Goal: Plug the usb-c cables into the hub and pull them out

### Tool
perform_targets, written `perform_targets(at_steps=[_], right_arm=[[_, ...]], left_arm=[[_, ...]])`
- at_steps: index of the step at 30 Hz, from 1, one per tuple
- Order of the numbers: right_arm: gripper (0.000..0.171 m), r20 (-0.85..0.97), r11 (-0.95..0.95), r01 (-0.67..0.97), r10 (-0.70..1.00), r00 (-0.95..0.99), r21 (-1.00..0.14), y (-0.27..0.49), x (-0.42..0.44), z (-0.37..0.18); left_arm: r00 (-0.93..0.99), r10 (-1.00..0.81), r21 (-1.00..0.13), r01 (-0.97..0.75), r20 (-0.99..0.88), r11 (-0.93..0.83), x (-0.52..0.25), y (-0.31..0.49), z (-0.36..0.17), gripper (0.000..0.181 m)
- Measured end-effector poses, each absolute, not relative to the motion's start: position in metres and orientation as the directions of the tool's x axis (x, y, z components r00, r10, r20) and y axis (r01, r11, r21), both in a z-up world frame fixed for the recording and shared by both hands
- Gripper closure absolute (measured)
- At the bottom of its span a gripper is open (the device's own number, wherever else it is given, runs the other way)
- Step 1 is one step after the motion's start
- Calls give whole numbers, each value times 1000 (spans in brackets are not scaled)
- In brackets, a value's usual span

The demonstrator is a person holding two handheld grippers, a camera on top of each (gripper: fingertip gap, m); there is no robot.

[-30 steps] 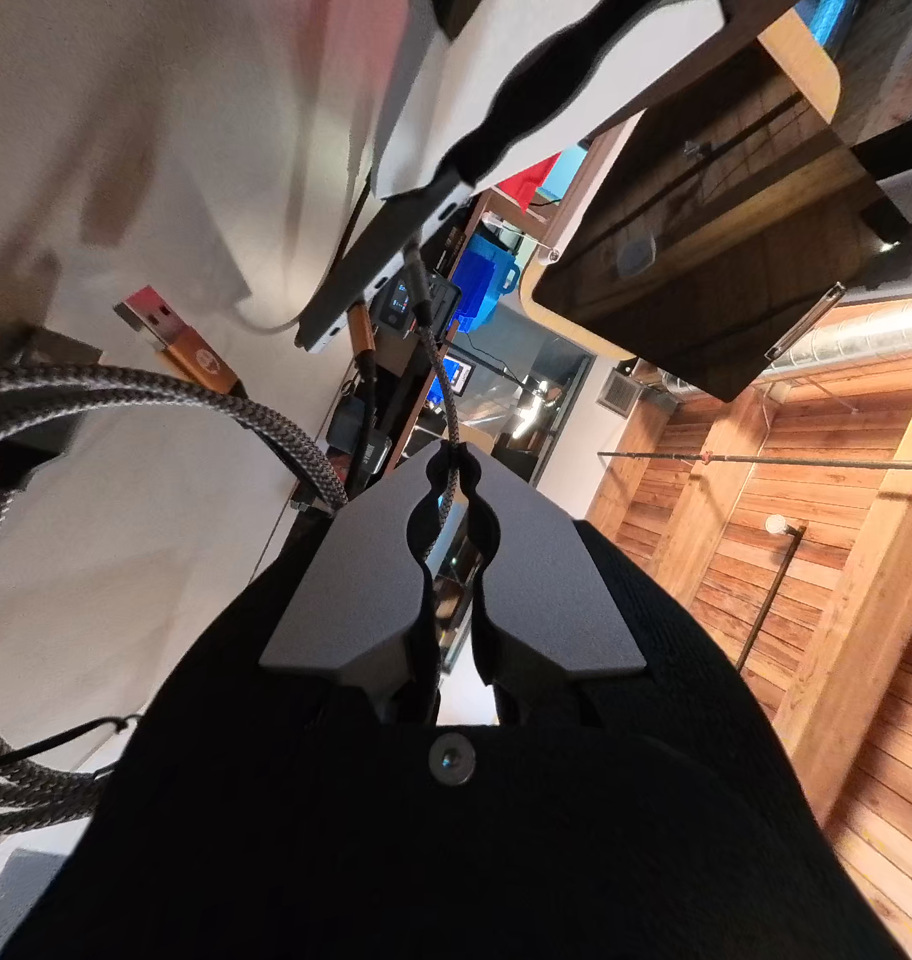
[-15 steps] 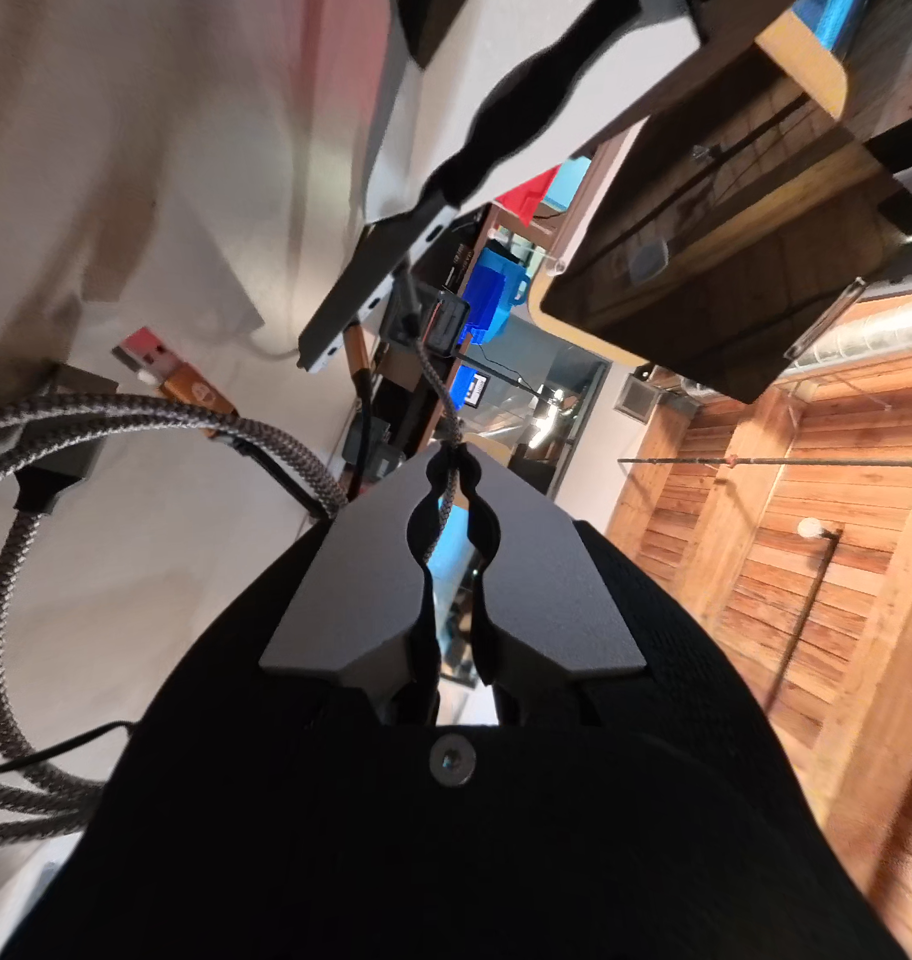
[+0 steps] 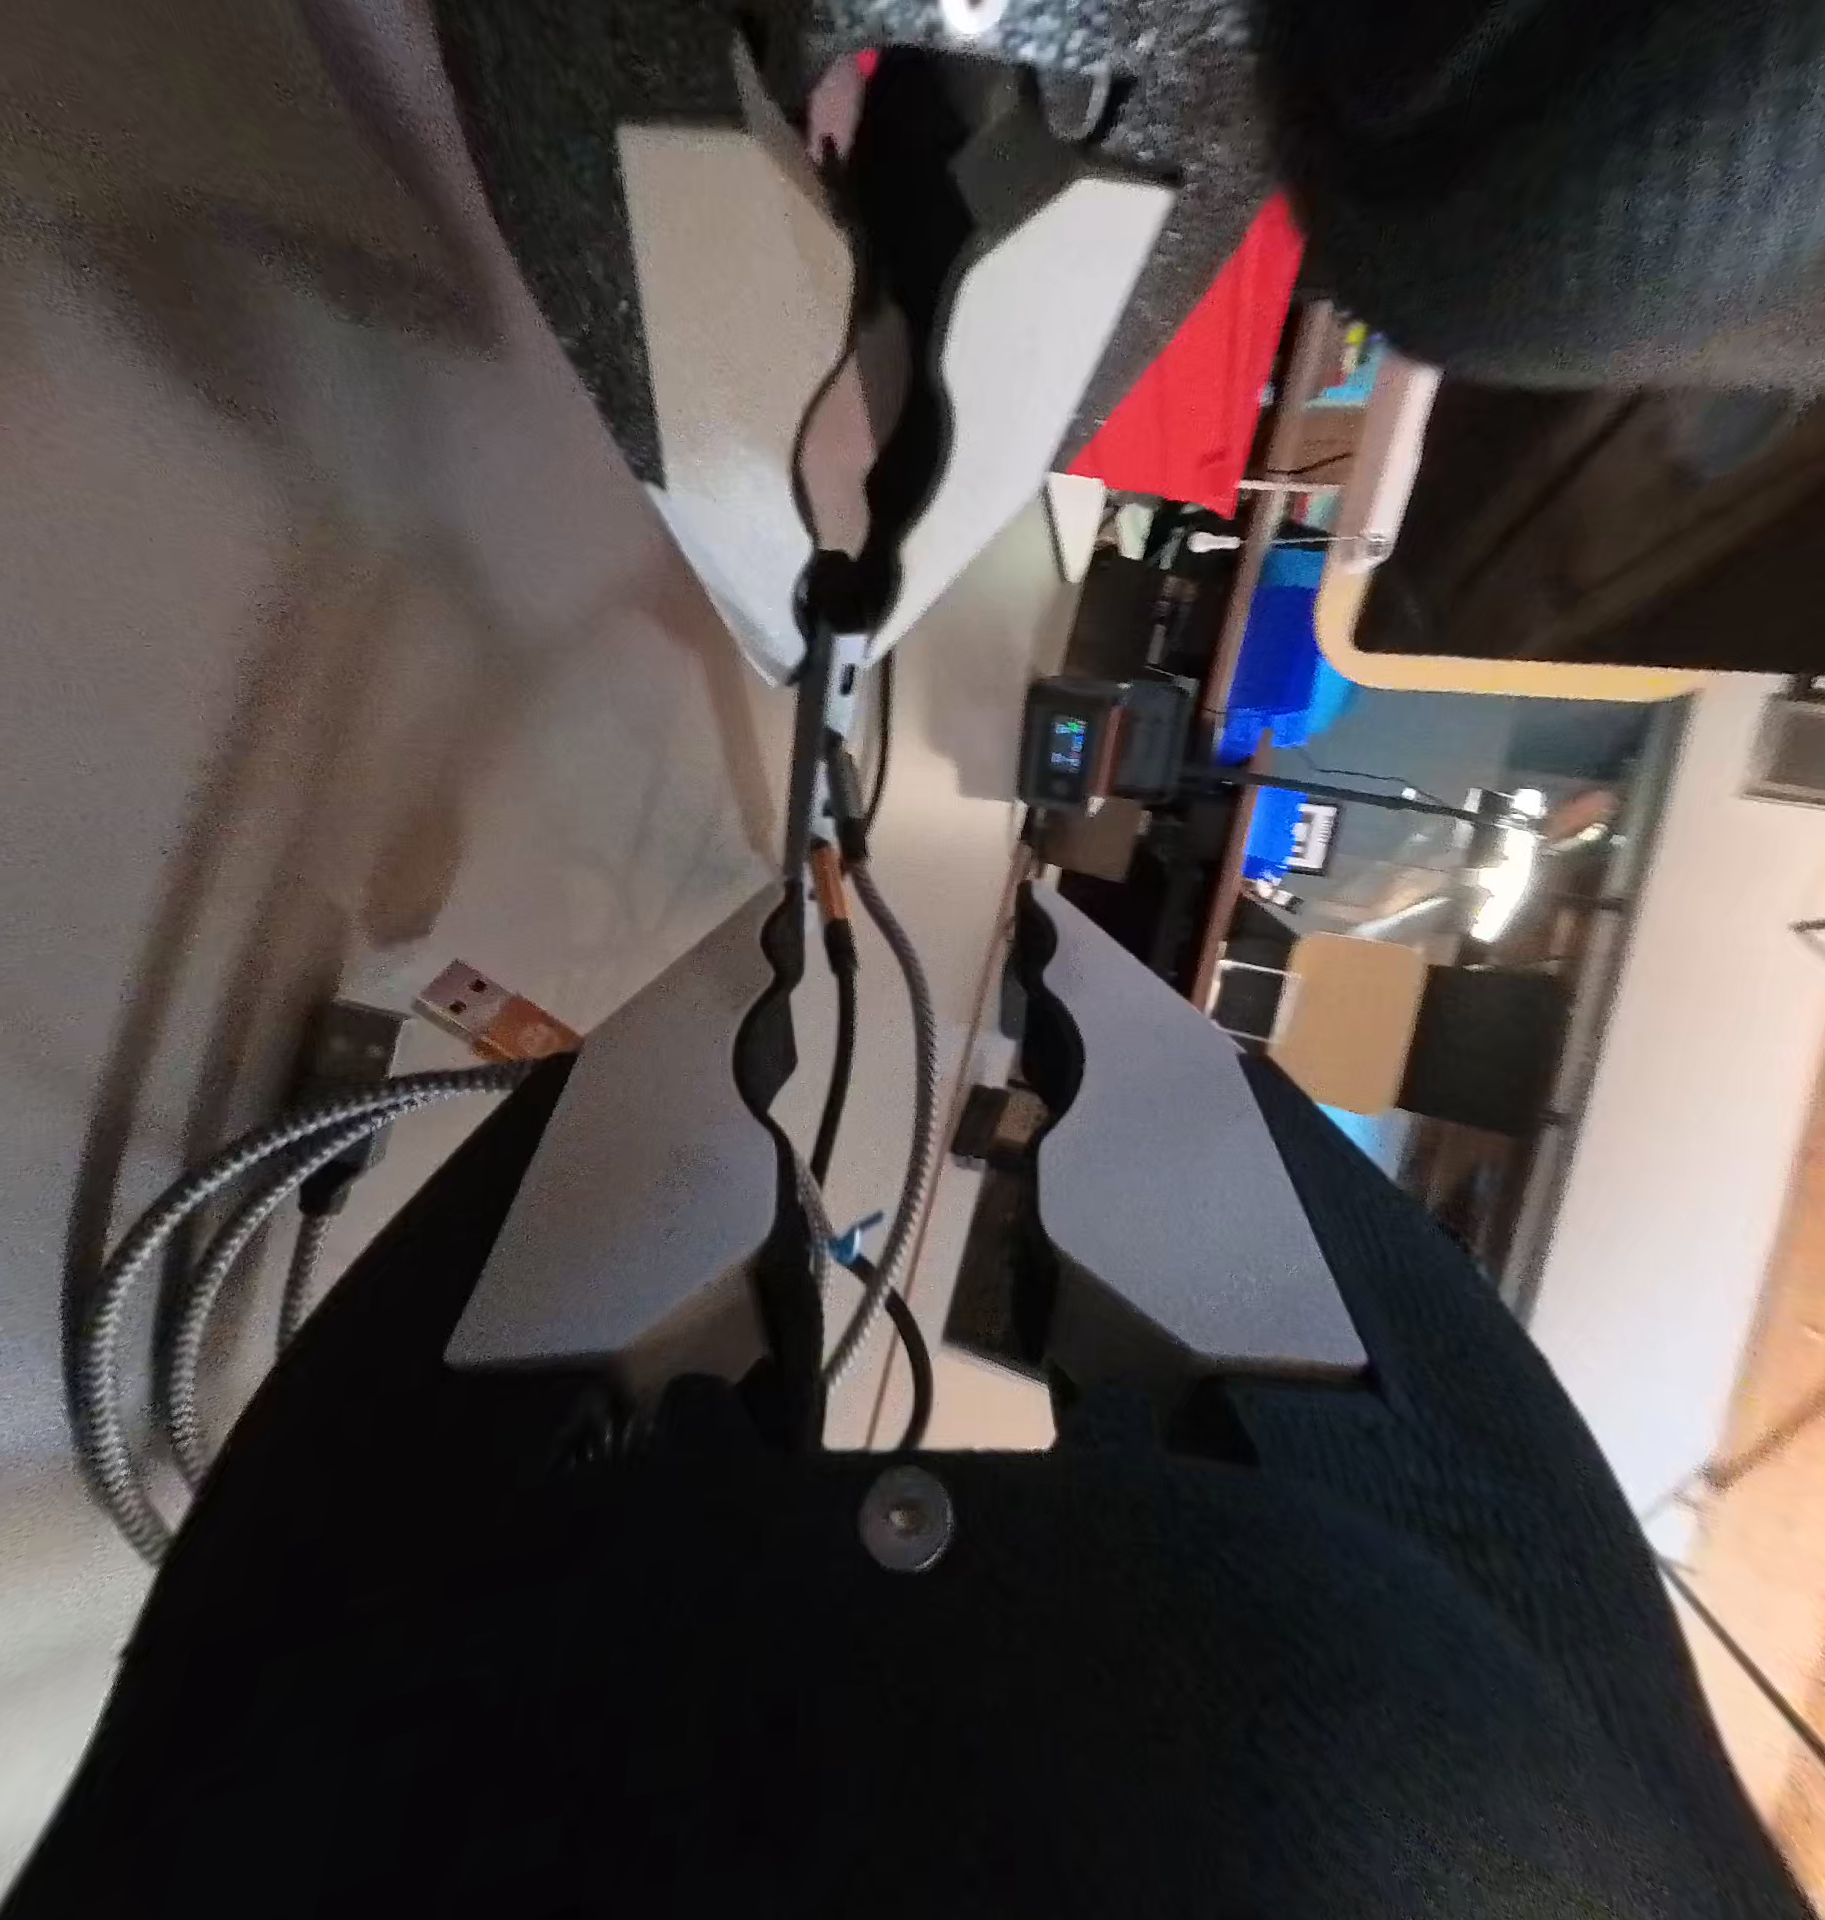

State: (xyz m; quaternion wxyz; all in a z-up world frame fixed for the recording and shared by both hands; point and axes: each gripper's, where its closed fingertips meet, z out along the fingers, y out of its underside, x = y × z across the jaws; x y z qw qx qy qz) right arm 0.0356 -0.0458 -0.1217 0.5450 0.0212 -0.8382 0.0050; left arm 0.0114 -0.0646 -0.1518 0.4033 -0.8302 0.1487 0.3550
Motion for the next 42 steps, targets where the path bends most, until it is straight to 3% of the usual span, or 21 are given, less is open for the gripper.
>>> perform_targets(at_steps=[2,4,6,15,19,23,26,27,28,31,33,35,38,42], right_arm=[[141,894,998,-30,-58,-444,50,-43,32,-132],[165,895,995,-17,-95,-437,97,-39,25,-136],[170,880,995,-18,-94,-465,97,-40,25,-141],[171,881,997,-26,-82,-466,79,-43,26,-139],[170,884,1000,-23,-23,-467,14,-43,26,-140],[149,848,992,-9,104,-520,-127,-40,30,-138],[140,868,996,-47,39,-495,-72,-39,29,-138],[157,895,997,-68,3,-447,-37,-40,28,-132],[162,901,997,-78,-26,-432,-8,-40,29,-130],[163,899,996,-48,44,-435,-72,-36,31,-119],[163,913,992,11,121,-389,-126,-20,34,-92],[163,902,961,52,274,-335,-272,0,43,-51],[163,852,880,72,474,-222,-470,42,63,21],[163,837,833,106,547,-17,-543,115,92,103]], left_arm=[[710,36,-571,-534,-703,-623,14,-64,-152,174],[708,35,-570,-537,-705,-621,14,-64,-152,174],[705,32,-562,-536,-708,-630,12,-65,-153,174],[710,30,-563,-532,-704,-633,16,-65,-152,175],[710,29,-566,-536,-704,-626,14,-65,-152,174],[640,51,-567,-637,-767,-522,23,-60,-131,174],[590,48,-551,-719,-806,-424,39,-58,-117,174],[574,53,-543,-736,-817,-405,43,-58,-114,174],[569,52,-541,-744,-820,-393,45,-57,-114,174],[608,78,-596,-734,-790,-326,53,-56,-106,172],[655,132,-661,-695,-744,-283,51,-58,-95,148],[685,186,-705,-644,-704,-296,40,-61,-92,135],[737,215,-761,-572,-641,-306,29,-63,-95,136],[773,213,-792,-528,-597,-306,26,-63,-97,142]])
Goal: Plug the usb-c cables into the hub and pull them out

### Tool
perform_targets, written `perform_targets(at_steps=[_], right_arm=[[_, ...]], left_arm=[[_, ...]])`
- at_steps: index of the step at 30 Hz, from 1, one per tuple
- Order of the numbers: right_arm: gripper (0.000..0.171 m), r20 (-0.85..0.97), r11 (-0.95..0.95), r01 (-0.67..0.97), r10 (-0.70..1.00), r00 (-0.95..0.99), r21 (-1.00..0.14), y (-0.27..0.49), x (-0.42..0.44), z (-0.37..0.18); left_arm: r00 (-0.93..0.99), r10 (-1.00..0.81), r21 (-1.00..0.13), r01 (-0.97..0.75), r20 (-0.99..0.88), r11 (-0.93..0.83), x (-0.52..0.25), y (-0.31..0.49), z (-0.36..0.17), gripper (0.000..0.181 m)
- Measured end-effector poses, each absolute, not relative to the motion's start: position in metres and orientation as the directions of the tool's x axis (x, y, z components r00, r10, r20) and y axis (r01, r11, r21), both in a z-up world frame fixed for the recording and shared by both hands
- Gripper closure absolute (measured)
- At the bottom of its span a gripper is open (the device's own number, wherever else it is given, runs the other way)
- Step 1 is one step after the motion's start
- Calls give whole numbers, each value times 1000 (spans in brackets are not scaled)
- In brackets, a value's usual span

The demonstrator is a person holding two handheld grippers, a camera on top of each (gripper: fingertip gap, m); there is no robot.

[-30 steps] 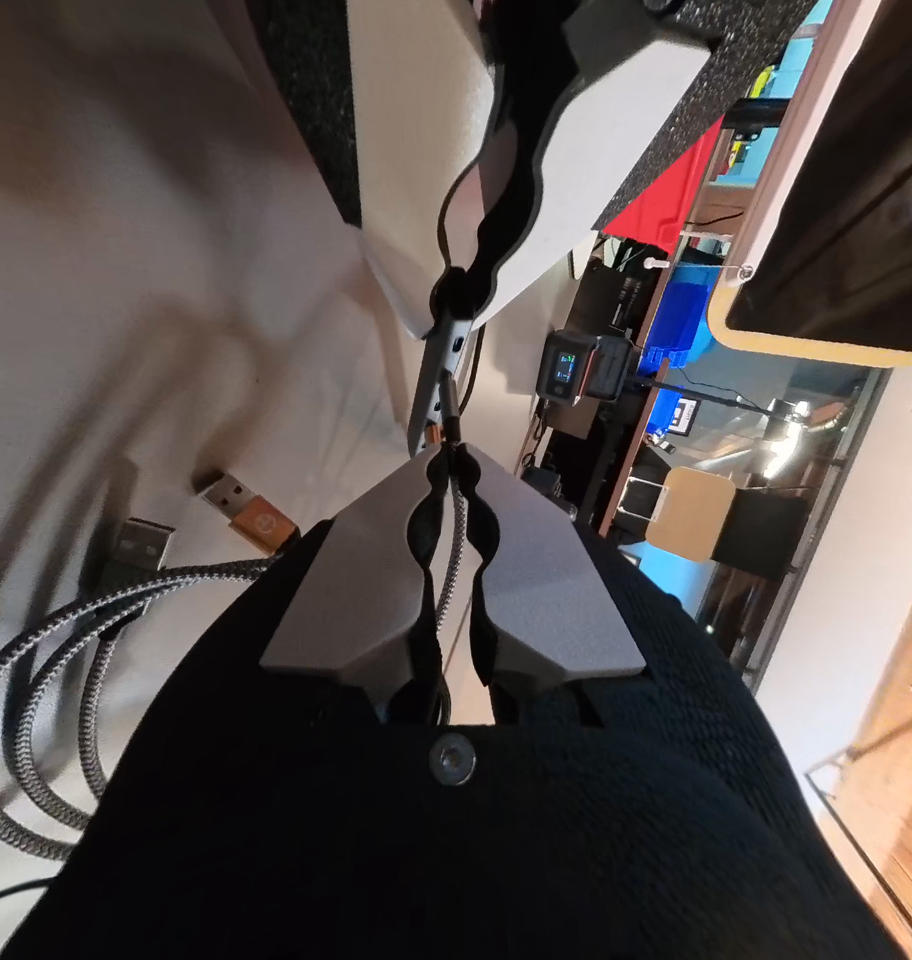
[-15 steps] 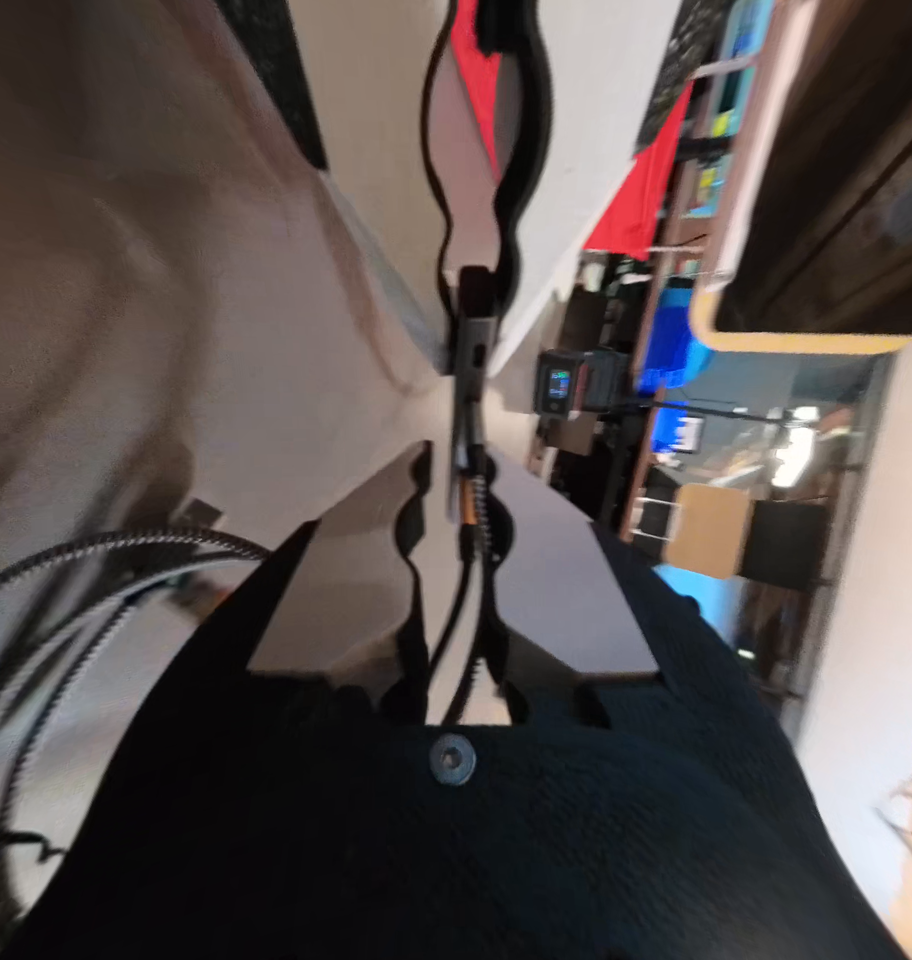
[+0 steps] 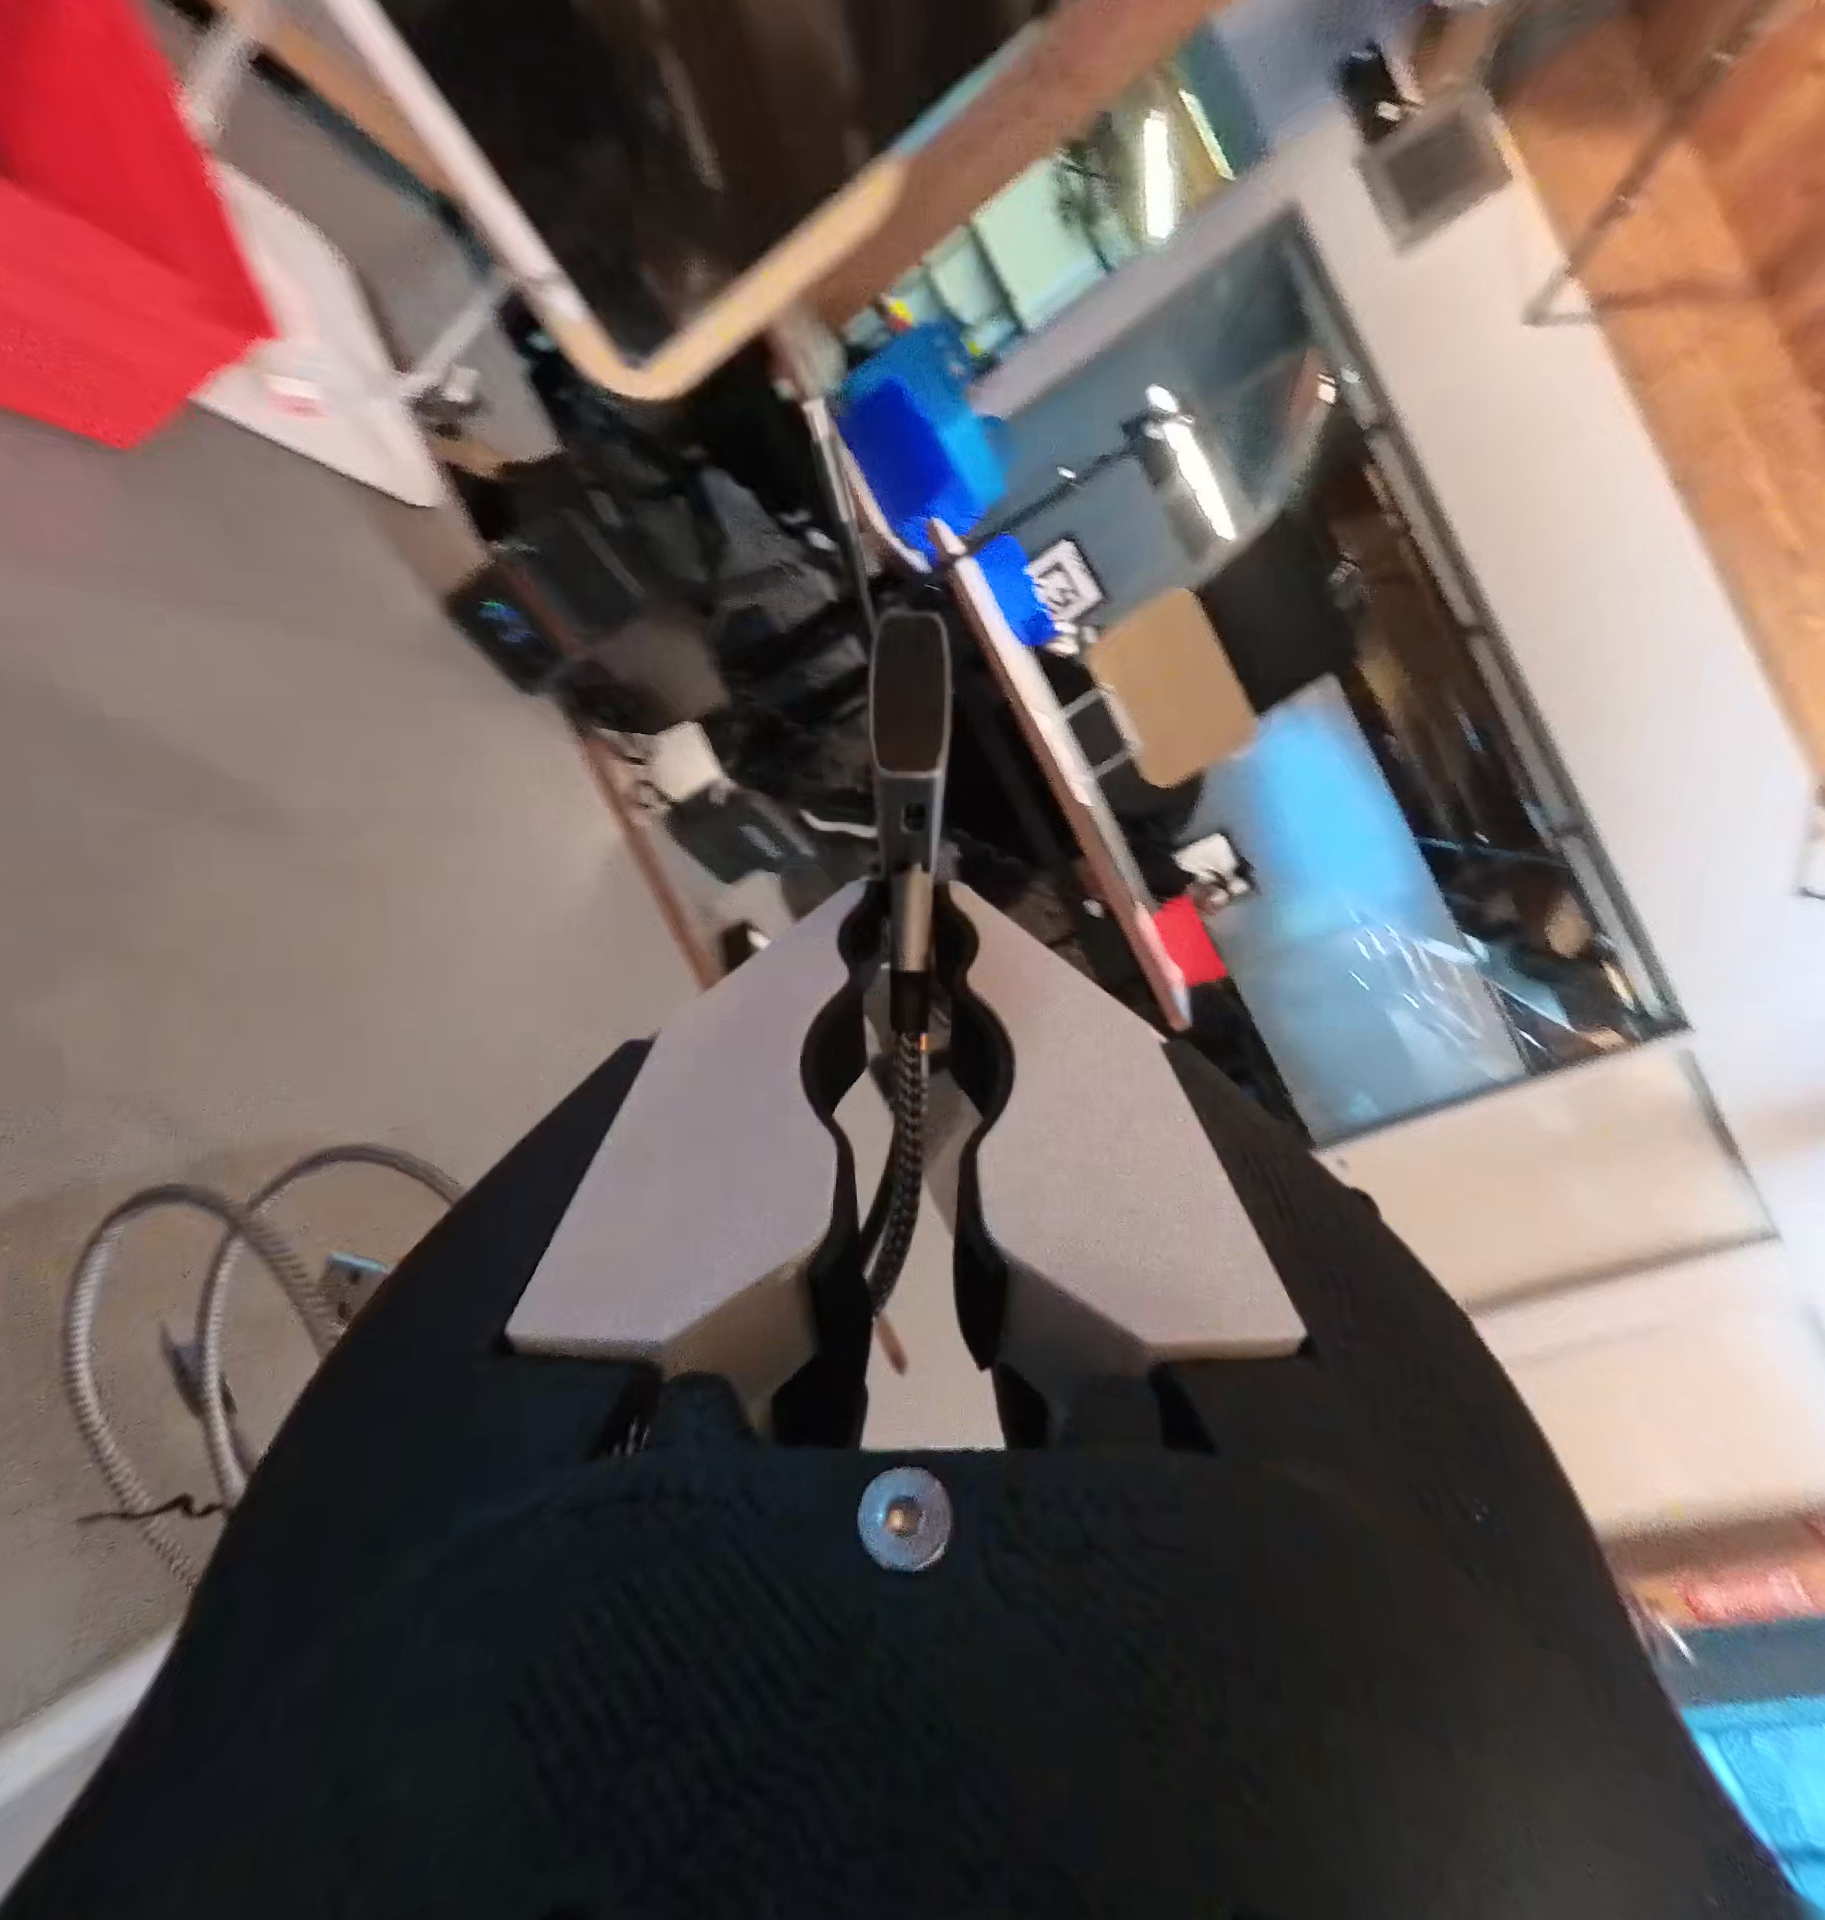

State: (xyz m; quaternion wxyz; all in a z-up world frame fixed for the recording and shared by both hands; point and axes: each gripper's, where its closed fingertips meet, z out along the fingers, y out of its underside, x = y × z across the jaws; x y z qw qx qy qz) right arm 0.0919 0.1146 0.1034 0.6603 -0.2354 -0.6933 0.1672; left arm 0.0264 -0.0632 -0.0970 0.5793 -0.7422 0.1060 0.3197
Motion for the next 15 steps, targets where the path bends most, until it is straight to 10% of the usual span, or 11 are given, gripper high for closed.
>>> perform_targets(at_steps=[8,15], right_arm=[[164,829,833,129,495,259,-538,232,109,182],[164,792,825,126,468,392,-550,293,119,109]], left_arm=[[766,191,-774,-537,-614,-336,29,-61,-103,147],[779,182,-781,-521,-600,-344,30,-62,-107,150]])
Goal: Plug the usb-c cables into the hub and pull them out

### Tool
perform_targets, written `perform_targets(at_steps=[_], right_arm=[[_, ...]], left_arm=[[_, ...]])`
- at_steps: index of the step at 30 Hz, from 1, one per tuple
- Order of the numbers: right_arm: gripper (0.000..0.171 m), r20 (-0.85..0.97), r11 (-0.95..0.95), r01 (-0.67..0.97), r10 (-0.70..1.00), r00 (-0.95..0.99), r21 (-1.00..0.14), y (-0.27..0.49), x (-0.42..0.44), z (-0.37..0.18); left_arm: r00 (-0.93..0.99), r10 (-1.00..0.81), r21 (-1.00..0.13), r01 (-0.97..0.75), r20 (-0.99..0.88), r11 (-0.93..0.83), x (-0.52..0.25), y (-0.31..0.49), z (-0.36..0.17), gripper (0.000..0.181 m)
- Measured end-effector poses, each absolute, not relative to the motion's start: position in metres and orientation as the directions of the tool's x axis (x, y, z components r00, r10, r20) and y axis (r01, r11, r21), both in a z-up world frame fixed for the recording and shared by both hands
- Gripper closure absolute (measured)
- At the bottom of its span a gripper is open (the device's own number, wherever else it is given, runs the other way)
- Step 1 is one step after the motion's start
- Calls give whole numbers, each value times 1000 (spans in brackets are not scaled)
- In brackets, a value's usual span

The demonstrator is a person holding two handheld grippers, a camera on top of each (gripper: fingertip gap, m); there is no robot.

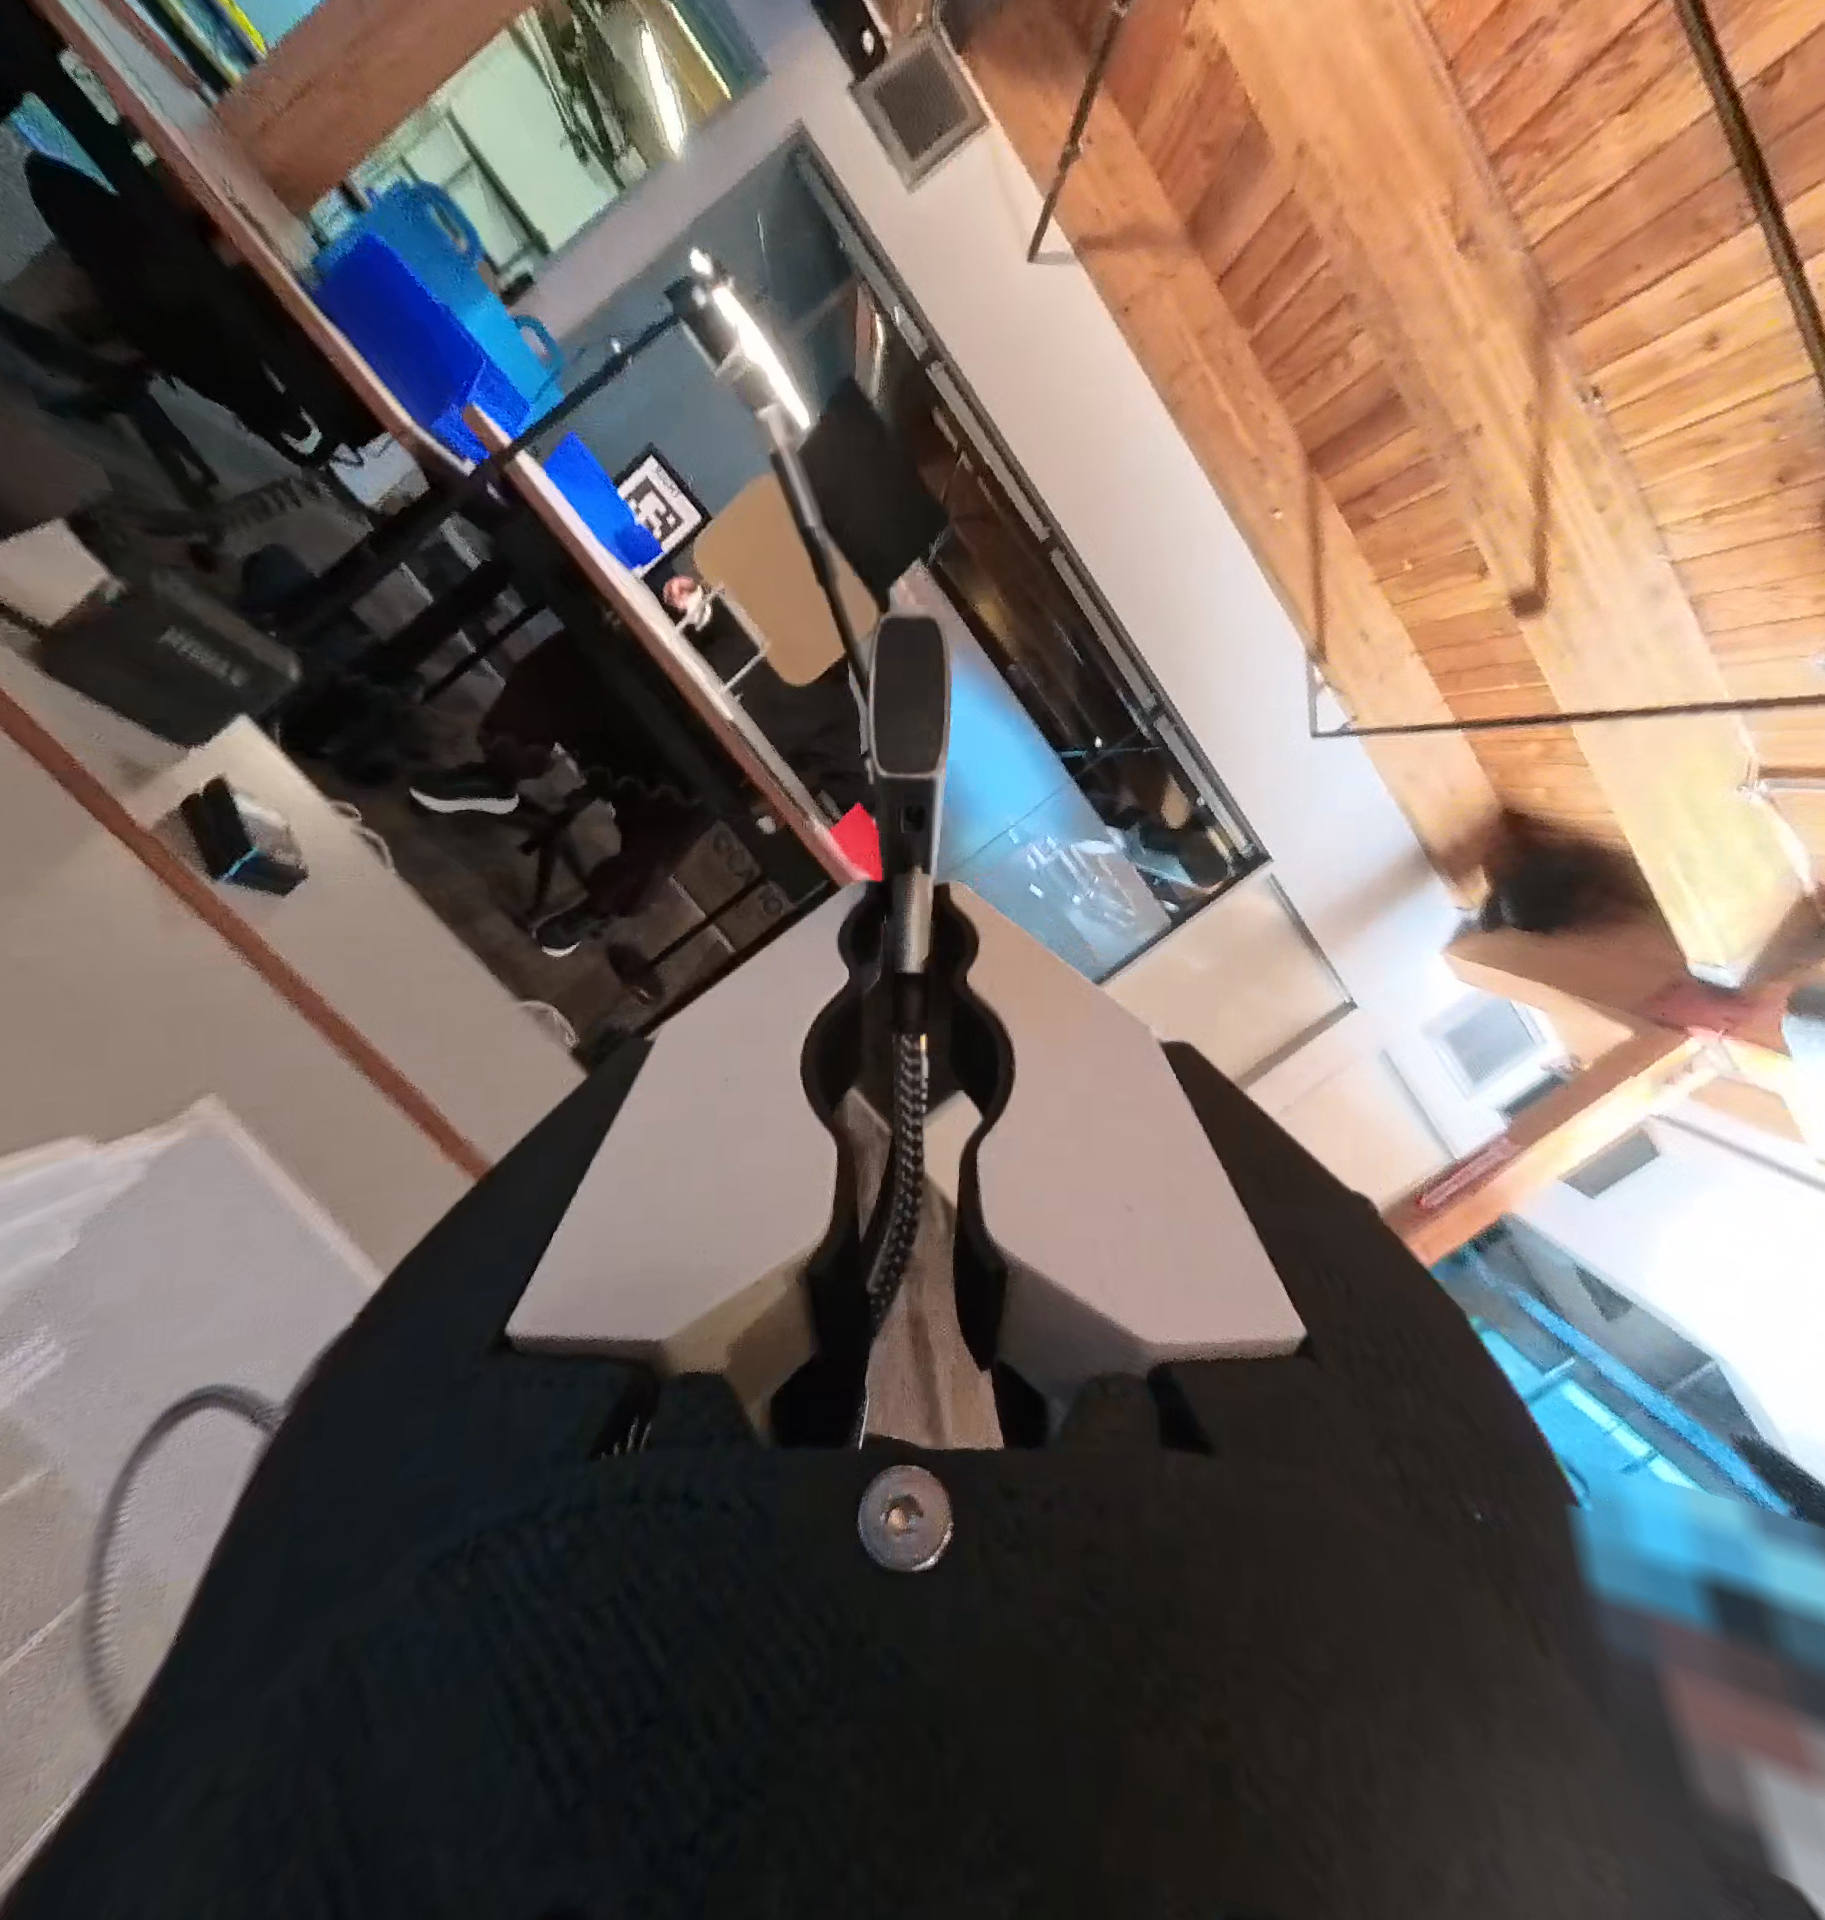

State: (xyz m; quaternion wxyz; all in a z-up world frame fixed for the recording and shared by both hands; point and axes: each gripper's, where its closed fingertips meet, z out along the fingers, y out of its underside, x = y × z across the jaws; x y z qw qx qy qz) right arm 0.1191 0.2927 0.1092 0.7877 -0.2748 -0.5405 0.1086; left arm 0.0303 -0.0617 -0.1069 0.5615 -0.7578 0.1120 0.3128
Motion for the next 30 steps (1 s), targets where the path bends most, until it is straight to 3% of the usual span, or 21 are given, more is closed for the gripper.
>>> perform_targets(at_steps=[8,13,16,19,22,27,30], right_arm=[[163,588,574,132,797,138,-808,301,166,27],[163,462,455,359,884,-72,-815,308,190,-7],[164,465,477,567,867,-180,-671,317,189,-31],[163,501,534,765,803,-323,-361,332,186,-63],[163,478,556,829,746,-465,-61,341,176,-89],[163,421,575,807,705,-571,132,338,141,-112],[162,358,596,793,718,-596,126,326,126,-128]], left_arm=[[792,151,-779,-514,-592,-359,35,-60,-114,152],[795,123,-772,-521,-594,-365,41,-57,-118,153],[795,109,-767,-524,-596,-371,43,-56,-121,154],[798,94,-760,-522,-595,-387,43,-56,-126,156],[800,85,-754,-517,-594,-404,43,-56,-131,157],[808,83,-757,-504,-584,-416,41,-57,-134,158],[811,78,-757,-500,-580,-421,41,-58,-136,158]])
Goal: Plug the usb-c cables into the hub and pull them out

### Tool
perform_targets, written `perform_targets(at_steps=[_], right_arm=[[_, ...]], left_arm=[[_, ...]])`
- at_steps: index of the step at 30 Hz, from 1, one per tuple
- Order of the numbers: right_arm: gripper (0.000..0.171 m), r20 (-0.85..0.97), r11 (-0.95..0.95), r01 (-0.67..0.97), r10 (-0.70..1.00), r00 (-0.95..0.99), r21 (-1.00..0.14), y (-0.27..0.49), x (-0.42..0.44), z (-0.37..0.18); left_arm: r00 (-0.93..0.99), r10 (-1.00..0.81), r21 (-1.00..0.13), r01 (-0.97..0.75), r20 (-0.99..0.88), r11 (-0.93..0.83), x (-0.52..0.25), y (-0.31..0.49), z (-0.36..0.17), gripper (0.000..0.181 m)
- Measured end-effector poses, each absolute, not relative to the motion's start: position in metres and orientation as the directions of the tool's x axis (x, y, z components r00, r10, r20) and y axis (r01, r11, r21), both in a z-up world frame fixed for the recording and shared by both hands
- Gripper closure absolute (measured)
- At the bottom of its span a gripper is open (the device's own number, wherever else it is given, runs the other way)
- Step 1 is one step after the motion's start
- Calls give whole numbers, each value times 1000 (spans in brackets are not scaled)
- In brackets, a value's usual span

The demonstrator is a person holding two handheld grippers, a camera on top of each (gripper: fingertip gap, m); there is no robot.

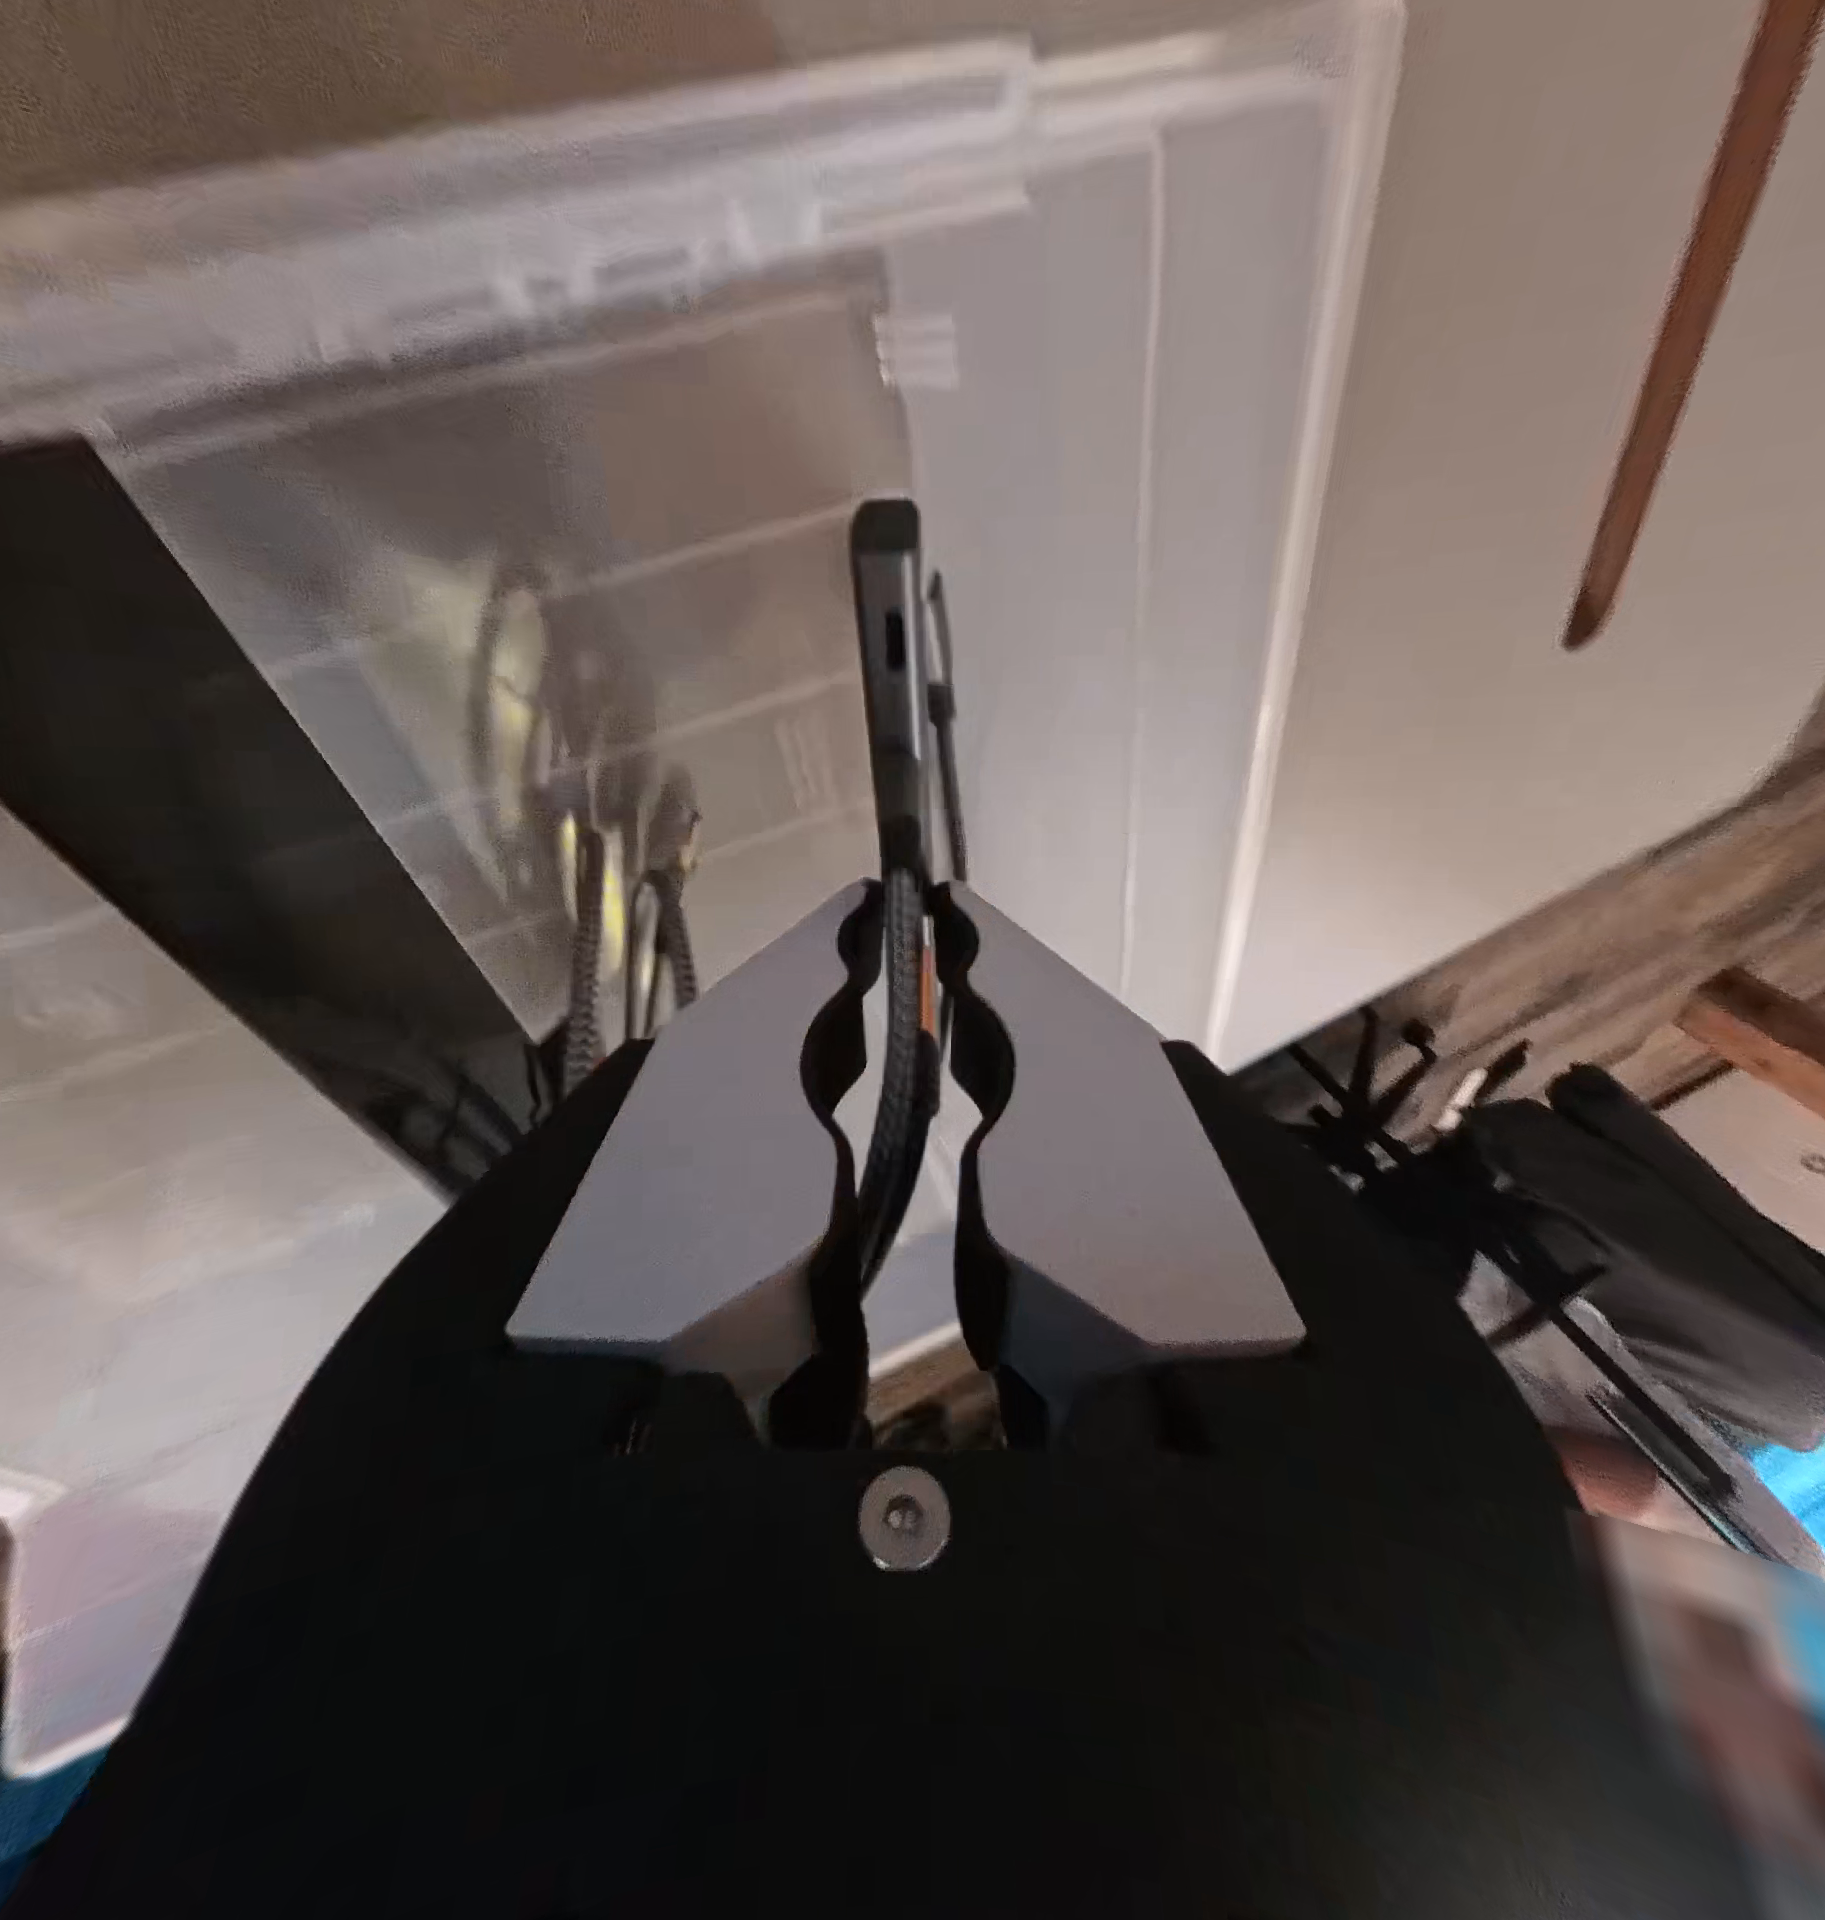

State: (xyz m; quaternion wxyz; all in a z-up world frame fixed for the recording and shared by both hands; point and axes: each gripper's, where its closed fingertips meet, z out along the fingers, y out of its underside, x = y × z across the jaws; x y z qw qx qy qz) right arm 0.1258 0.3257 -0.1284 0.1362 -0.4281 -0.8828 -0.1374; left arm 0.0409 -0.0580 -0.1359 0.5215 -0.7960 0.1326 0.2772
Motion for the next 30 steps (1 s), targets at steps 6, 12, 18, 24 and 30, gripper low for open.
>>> perform_targets(at_steps=[6,12,18,24,30], right_arm=[[123,253,417,906,886,-388,-69,304,113,-119],[126,669,456,679,740,70,-576,299,92,43],[133,482,466,125,843,238,-876,149,95,94],[136,515,498,-242,857,-4,-832,5,44,9],[143,656,646,-260,752,57,-718,20,17,-57]], left_arm=[[817,69,-758,-496,-573,-423,42,-59,-138,158],[830,84,-775,-472,-551,-420,39,-60,-136,156],[835,98,-783,-460,-542,-419,35,-61,-134,153],[868,121,-822,-400,-482,-406,29,-63,-135,151],[892,142,-836,-332,-429,-437,19,-67,-143,148]])
